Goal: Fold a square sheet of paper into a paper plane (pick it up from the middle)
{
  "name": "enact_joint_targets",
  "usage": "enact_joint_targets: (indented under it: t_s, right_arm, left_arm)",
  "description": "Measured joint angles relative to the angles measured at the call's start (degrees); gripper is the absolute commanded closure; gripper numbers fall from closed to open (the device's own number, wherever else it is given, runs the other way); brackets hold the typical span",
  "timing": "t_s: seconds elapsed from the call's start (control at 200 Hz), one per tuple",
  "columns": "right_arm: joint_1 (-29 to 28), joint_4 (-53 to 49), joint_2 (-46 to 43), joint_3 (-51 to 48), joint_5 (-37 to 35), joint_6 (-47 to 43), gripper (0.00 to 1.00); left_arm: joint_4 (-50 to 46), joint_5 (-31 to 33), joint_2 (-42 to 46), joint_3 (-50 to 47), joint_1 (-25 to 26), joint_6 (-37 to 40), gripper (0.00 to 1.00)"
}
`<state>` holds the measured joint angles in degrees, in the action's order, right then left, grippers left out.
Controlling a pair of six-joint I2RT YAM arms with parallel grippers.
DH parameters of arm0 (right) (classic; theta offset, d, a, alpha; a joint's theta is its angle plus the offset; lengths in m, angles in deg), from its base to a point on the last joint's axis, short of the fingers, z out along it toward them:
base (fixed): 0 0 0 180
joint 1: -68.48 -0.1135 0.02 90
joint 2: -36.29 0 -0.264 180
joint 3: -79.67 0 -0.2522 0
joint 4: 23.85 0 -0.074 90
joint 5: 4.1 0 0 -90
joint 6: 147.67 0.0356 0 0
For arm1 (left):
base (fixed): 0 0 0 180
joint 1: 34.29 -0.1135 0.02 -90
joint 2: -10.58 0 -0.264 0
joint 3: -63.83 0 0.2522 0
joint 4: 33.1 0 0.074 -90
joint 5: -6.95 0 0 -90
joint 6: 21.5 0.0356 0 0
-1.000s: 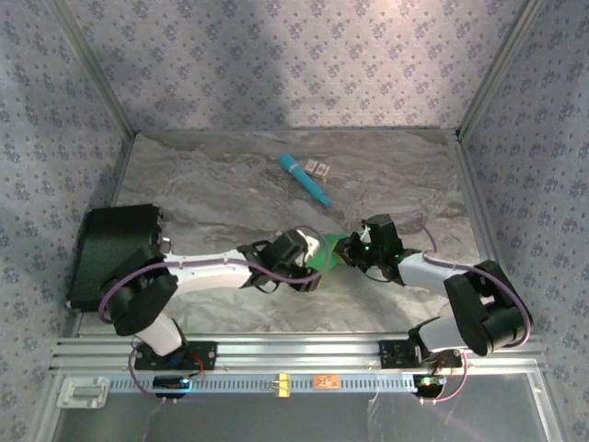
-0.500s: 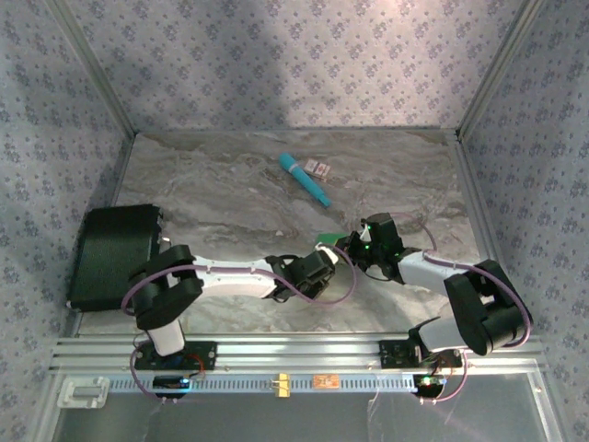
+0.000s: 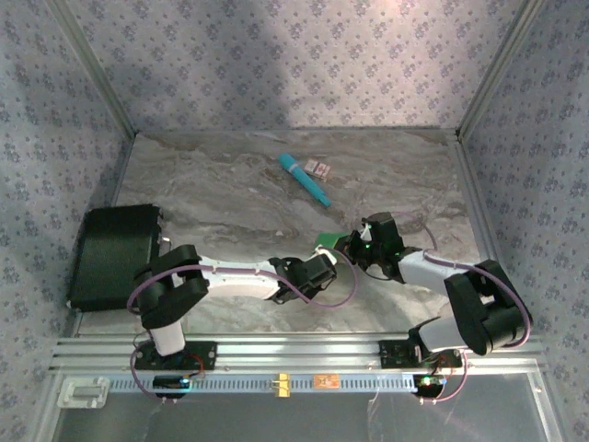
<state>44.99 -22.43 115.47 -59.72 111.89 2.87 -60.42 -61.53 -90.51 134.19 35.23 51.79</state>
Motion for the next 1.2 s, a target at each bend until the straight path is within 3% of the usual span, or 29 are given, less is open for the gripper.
enact_joint_targets:
  t_s: [0.425,1.199]
  right_arm:
    - [0.00,0.02,0.00,0.00,0.00,0.04,0.94]
    - [-0.28,0.04,0.00,0.00,-0.07,0.70,0.95]
  left_arm:
    - [0.02,0.24,0.00,0.00,0.00,-0.09,0.64]
    - [-5.99,1.29,-0.09,3.80,0.00,-3.93,0.67]
